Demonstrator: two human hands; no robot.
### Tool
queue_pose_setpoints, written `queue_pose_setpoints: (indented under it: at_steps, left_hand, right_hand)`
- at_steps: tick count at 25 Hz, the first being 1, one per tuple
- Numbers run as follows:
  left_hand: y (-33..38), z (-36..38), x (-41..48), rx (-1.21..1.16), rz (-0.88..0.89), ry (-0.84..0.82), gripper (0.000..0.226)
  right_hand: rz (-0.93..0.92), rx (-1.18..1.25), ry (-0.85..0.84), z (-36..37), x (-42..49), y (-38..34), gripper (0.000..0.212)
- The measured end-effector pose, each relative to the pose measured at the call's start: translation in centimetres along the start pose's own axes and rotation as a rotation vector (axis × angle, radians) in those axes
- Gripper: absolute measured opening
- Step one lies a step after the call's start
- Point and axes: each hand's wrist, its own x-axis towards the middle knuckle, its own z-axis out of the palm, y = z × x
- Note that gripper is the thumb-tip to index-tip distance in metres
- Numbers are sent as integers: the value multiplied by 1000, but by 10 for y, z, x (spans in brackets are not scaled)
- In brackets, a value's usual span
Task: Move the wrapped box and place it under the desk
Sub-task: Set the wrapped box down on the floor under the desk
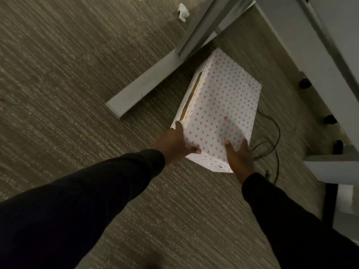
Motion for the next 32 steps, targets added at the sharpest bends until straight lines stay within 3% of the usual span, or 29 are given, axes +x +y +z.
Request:
queue_pose_setpoints:
  at_steps: [5, 11, 13, 15, 18, 21, 28, 32]
  left_hand:
    - [5, 0, 7, 114, 28, -45, 142]
    - [7, -7, 11, 235, 32, -80, 140]
    - [13, -9, 7, 416, 94, -11, 137]
    - [18, -11, 1, 683, 289, 99, 125]
    - [22, -15, -2, 983, 504, 68, 97]
    - [25, -21, 3, 1211, 569, 51, 89]
    - [22, -52, 16, 1313, 636, 47, 85]
    - [27, -85, 26, 1255, 608, 65, 80]
  right_hand:
    - [-6, -168, 58, 6, -4, 1, 90]
    - [-45, -191, 172, 24, -8, 7, 91]
    - [-38, -192, 199, 26, -8, 8, 93]
    - [-35, -175, 218, 27, -10, 8, 95]
    - [-16, -172, 235, 25, -14, 3, 95]
    - [-6, -164, 203, 19, -15, -1, 87]
    - [-84, 17, 202, 22, -15, -7, 90]
    - [-132, 164, 209, 22, -15, -23, 89]
